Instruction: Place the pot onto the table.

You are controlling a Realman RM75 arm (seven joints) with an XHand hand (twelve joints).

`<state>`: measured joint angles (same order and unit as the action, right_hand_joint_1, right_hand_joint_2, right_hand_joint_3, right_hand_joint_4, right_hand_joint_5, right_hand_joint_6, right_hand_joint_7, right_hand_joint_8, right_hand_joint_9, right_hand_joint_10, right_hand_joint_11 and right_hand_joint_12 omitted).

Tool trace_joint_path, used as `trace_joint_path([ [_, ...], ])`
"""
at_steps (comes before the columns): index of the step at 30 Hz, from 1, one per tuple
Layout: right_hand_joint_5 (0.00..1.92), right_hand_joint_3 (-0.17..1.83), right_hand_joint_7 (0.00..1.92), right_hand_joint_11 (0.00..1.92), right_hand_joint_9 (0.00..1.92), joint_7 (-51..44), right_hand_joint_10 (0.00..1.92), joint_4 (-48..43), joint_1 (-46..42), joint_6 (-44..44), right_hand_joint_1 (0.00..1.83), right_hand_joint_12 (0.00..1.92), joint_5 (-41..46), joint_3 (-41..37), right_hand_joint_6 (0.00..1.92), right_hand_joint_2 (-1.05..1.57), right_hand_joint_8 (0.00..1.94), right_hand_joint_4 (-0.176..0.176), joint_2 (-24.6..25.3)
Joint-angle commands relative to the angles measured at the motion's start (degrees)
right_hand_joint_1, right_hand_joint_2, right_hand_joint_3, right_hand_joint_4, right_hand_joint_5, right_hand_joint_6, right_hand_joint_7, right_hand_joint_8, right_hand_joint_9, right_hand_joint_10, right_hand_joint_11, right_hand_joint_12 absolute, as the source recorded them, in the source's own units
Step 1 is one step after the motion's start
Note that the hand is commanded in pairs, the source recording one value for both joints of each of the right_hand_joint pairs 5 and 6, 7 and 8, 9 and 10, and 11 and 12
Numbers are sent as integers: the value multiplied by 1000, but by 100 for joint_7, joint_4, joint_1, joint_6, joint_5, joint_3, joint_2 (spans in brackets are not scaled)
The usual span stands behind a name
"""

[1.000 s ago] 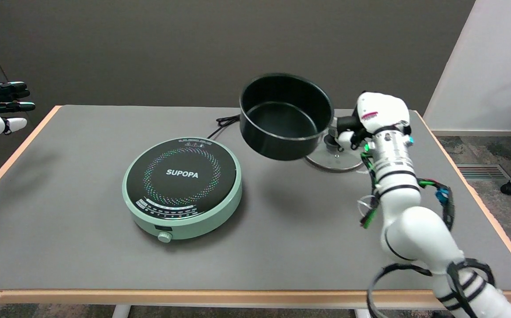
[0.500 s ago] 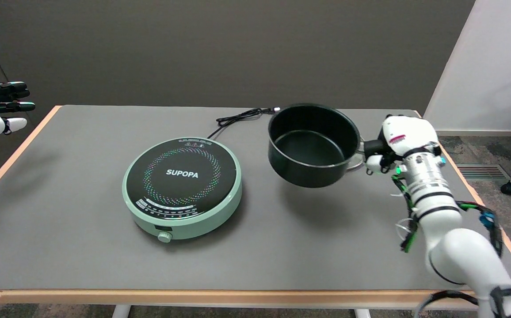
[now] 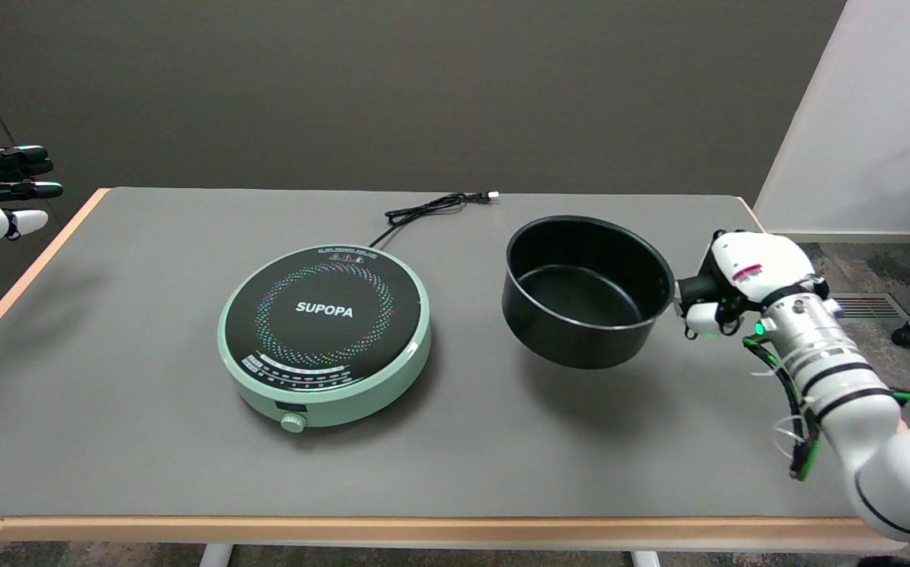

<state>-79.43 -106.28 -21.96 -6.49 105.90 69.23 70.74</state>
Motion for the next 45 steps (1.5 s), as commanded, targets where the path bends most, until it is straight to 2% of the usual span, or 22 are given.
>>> trace_joint_path([
  [1, 1920, 731, 1920, 1920, 1920, 206, 1920, -43, -838, 2261, 1070, 1920, 1345, -1451, 1920, 890, 1920, -34, 546],
  [8, 1920, 696, 1920, 1920, 1920, 190, 1920, -86, -672, 2017, 1092, 1920, 1018, -1699, 1920, 908, 1920, -34, 1551],
  [11, 1920, 673, 1920, 1920, 1920, 190, 1920, -105, -374, 1795, 1106, 1920, 476, -1703, 1920, 918, 1920, -33, 1779],
  [14, 1920, 656, 1920, 1920, 1920, 190, 1920, -114, -115, 1211, 1118, 1920, 68, -1402, 1920, 918, 1920, -33, 1780],
  [17, 1920, 652, 1920, 1920, 1920, 252, 1920, -76, 216, 182, 1121, 1920, -799, -599, 1920, 919, 1920, -33, 1550],
  [20, 1920, 650, 1920, 1920, 1920, 304, 1920, 2, 515, -1601, 1124, 1920, -1415, 498, 1920, 919, 1920, -33, 1199],
  [24, 1920, 653, 1920, 1920, 1920, -93, 1920, 210, 1094, -4354, 1123, 1920, -1821, 2539, 1920, 923, 1920, -34, 793],
  [26, 1920, 652, 1920, 1920, 1920, -837, 1920, -443, 1360, -5446, 1122, 1920, -1663, 3749, 1920, 925, 1920, -34, 815],
  [27, 1920, 652, 1920, 1920, 1920, -679, 1920, 435, 1639, -5486, 1122, 1920, -1870, 3707, 1920, 926, 1920, -34, 709],
  [30, 1920, 651, 1920, 1920, 1920, -1081, 1920, 681, 2029, -6065, 1122, 1920, -1897, 4270, 1920, 928, 1920, -35, 894],
  [34, 1919, 651, 1919, 1919, 1919, -1307, 1919, 979, 2176, -6336, 1124, 1919, -2180, 4524, 1919, 928, 1919, -37, 1218],
  [38, 1905, 652, 1905, 1905, 1905, -1336, 1905, 1066, 2137, -6710, 1127, 1905, -2677, 4853, 1905, 924, 1905, -40, 1425],
  [45, 1890, 654, 1890, 1890, 1890, -1755, 1890, 752, 1830, -7712, 1130, 1890, -3450, 5785, 1890, 919, 1890, -44, 1390],
])
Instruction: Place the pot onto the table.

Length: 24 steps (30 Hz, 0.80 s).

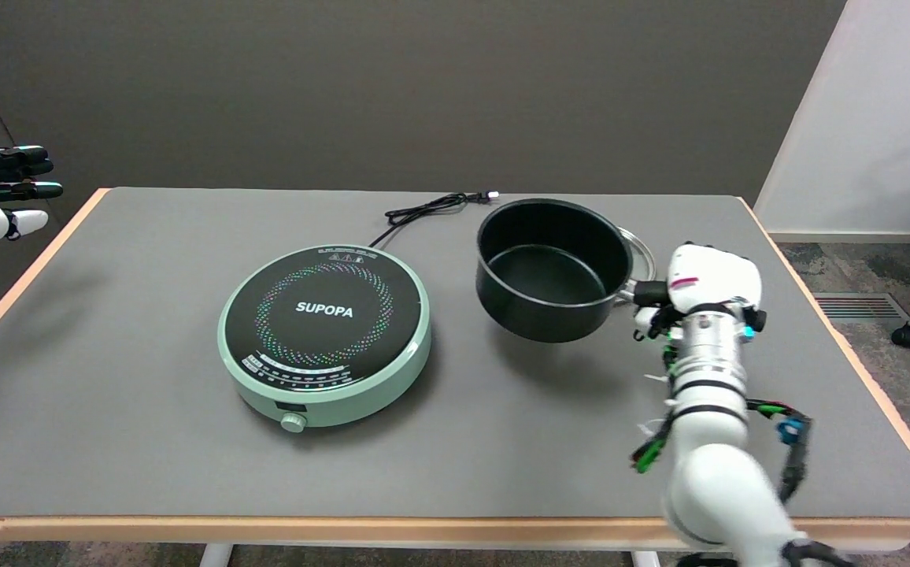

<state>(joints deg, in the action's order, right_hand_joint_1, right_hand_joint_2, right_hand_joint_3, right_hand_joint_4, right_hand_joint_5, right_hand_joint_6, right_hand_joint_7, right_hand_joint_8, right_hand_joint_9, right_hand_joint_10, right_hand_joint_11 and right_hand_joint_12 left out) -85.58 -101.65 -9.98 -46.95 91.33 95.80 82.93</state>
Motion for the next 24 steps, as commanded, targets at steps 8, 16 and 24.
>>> trace_joint_path([
  [8, 1884, 658, 1884, 1884, 1884, -888, 1884, 442, -368, -4340, 1132, 1884, -3020, 3308, 1884, 908, 1884, -46, 559],
  [16, 1881, 664, 1881, 1881, 1881, -478, 1881, 625, -712, -5115, 1128, 1881, -2916, 3465, 1881, 907, 1881, -46, 468],
  [24, 1880, 673, 1880, 1880, 1880, -359, 1880, 558, -577, -5278, 1122, 1880, -2053, 3316, 1880, 906, 1880, -47, -2],
])
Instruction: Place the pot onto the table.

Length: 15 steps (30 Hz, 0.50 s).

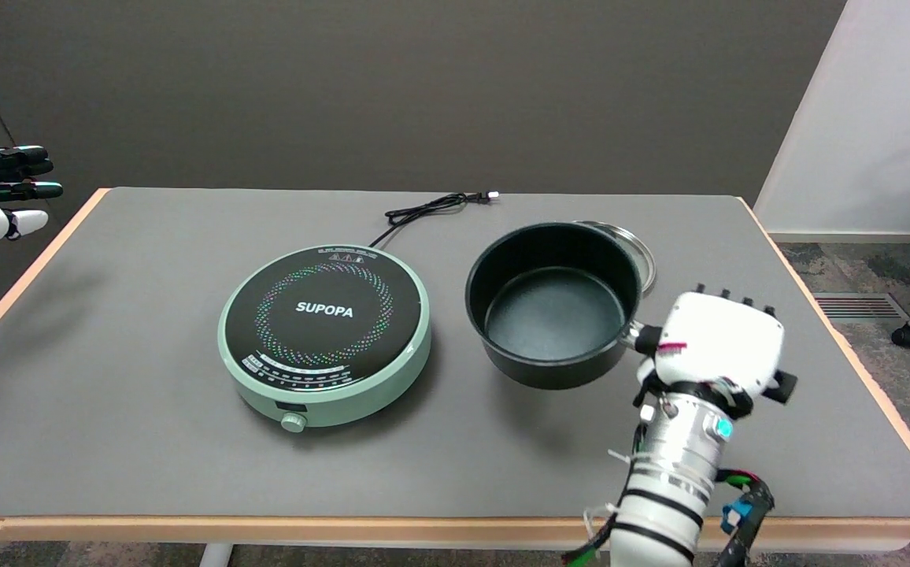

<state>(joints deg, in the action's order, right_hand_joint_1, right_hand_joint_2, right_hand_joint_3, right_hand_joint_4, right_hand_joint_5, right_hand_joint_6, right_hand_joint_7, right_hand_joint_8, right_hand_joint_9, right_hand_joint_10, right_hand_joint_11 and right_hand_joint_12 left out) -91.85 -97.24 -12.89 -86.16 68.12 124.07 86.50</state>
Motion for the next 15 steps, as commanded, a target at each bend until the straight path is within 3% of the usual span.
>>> trace_joint_path([
  [1, 1879, 673, 1879, 1879, 1879, 330, 1879, 112, -238, -1367, 1122, 1879, 423, 480, 1879, 906, 1879, -47, -426],
  [15, 1882, 675, 1882, 1882, 1882, 681, 1882, 65, 196, -1305, 1121, 1882, 1675, 336, 1882, 909, 1882, -47, -862],
])
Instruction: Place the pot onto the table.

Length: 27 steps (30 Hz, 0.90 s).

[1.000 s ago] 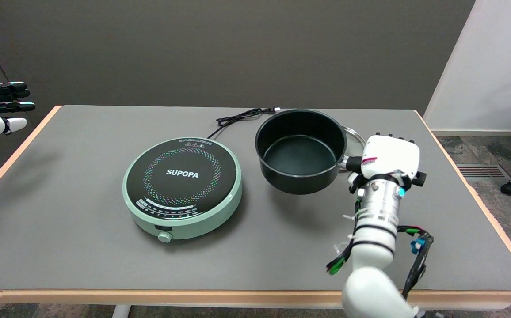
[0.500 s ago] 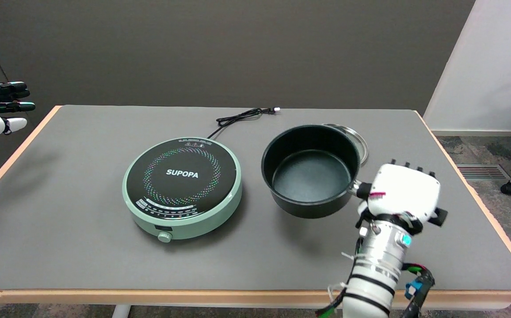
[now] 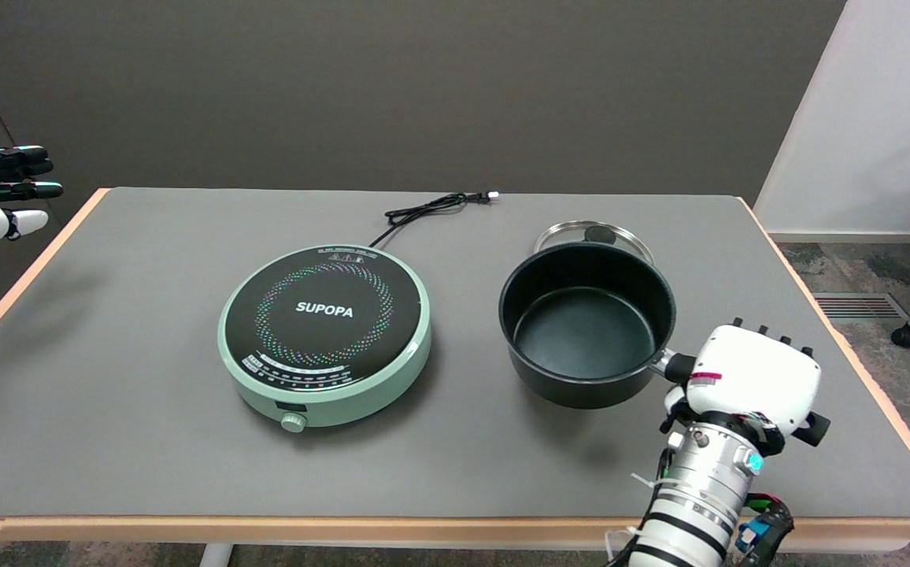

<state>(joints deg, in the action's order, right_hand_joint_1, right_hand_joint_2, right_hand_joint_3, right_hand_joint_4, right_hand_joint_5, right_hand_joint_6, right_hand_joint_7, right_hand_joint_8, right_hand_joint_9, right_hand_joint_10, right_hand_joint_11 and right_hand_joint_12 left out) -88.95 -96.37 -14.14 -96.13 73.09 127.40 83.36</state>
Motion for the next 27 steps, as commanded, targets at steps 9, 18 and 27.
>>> trace_joint_path([
  [9, 1889, 675, 1889, 1889, 1889, 372, 1889, -71, 404, -192, 1124, 1889, 1328, -94, 1889, 898, 1889, -44, -595],
  [18, 1892, 677, 1892, 1892, 1892, 391, 1892, -47, 439, -172, 1128, 1892, 1508, -124, 1892, 882, 1892, -44, -551],
  [27, 1892, 681, 1892, 1892, 1892, 391, 1892, 39, 443, -140, 1126, 1892, 1715, -76, 1892, 879, 1892, -44, -495],
])
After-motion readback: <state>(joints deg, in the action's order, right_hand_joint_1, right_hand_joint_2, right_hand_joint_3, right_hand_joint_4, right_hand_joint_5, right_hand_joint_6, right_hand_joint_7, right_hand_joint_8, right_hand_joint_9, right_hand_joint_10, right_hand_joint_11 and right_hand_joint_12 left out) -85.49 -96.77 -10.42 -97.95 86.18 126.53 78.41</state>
